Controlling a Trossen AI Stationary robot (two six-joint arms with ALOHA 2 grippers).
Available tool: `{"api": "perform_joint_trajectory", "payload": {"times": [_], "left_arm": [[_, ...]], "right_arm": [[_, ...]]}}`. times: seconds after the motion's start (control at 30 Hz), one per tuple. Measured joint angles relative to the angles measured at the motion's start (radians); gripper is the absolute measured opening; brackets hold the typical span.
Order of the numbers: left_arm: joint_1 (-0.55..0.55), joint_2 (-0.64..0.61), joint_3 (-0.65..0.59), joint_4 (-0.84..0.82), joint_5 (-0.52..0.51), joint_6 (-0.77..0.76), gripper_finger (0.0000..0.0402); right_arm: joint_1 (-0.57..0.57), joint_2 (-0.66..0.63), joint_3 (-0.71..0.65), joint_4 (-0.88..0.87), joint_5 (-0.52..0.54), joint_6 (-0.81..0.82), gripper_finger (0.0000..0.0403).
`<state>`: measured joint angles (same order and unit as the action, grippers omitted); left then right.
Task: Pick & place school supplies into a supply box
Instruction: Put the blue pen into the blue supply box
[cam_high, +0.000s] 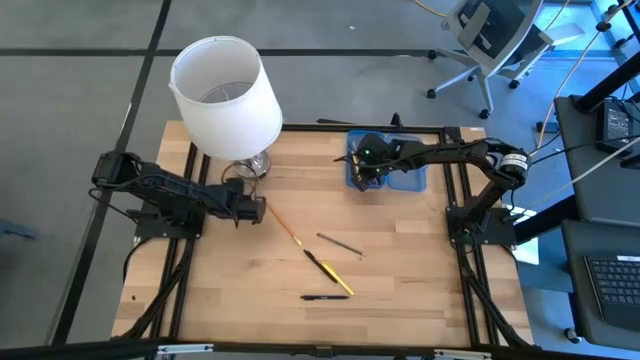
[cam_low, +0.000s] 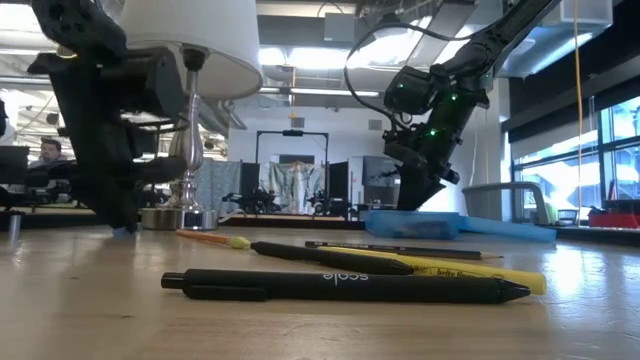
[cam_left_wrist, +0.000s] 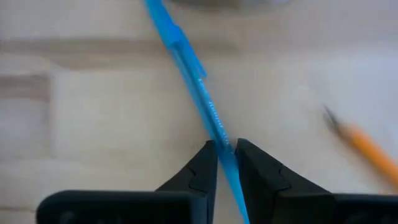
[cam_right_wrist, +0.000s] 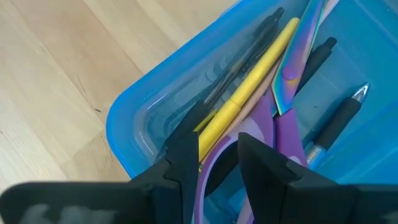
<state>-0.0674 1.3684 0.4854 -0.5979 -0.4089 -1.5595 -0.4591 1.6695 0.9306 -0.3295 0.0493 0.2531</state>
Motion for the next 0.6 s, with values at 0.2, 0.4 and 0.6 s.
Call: {"api": "perform_joint_trajectory", "payload": {"times": [0.2, 0.4, 0.6], "left_arm": [[-0.046, 0.001, 0.046, -0.008, 0.191, 0.226, 0.0056], [-0.084, 0.001, 0.051, -0.003, 0.237, 0.373, 0.0038], [-0.099, 0.000, 0.053, 0.002, 0.260, 0.496, 0.0017]], "right_arm": [[0.000, 0.000, -0.004, -0.009, -0.001, 0.003, 0.0115], [0.006, 0.000, -0.005, -0.026, -0.028, -0.001, 0.0115], [0.056, 0.000, -0.005, -0.024, -0.127, -0.051, 0.0115]]}}
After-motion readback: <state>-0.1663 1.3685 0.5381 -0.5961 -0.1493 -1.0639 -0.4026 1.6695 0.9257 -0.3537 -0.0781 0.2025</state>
